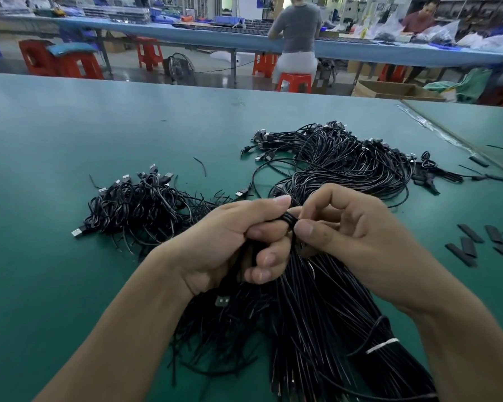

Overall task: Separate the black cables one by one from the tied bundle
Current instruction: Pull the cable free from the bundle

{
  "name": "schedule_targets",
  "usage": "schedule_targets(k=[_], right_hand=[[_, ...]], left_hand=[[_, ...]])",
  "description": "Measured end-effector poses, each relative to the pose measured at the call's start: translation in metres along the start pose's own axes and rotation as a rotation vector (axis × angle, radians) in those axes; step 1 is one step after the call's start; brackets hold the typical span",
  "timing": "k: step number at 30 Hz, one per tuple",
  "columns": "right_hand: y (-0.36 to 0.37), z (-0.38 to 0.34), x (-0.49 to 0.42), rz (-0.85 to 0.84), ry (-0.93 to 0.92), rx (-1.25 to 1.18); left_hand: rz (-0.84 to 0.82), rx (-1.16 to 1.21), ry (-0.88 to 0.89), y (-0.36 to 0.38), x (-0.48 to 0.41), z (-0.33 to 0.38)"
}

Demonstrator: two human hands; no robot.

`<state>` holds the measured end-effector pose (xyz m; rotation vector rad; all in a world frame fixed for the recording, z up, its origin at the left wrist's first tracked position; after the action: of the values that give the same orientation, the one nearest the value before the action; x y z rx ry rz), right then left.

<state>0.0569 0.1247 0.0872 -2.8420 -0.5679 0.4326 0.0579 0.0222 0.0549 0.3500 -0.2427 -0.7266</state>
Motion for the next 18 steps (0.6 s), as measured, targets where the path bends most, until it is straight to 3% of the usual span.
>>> schedule_targets(k=[8, 12, 18], right_hand=[[0.000, -0.001, 0.002, 0.001, -0.034, 0.200], [-0.007, 0.002, 0.000, 0.096, -0.063, 0.352], [-0.004, 0.005, 0.000, 0.105, -0.052, 0.436]], left_hand=[[0.056, -0.095, -0.015, -0.001, -0.001, -0.002], [0.210, -0.139, 0.039, -0.010, -0.008, -0.002], [0.386, -0.519, 0.023, -0.027, -0.007, 0.001]])
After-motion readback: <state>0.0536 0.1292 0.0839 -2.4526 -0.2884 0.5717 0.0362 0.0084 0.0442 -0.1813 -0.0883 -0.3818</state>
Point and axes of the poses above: each hand's wrist, its own x-axis away from the middle knuckle, its own y-axis out of the palm, z = x × y, the point moved 8 cm from there along -x, towards the middle knuckle, and after that the axes turned 2 degrees about x, right-handed, at the moved point
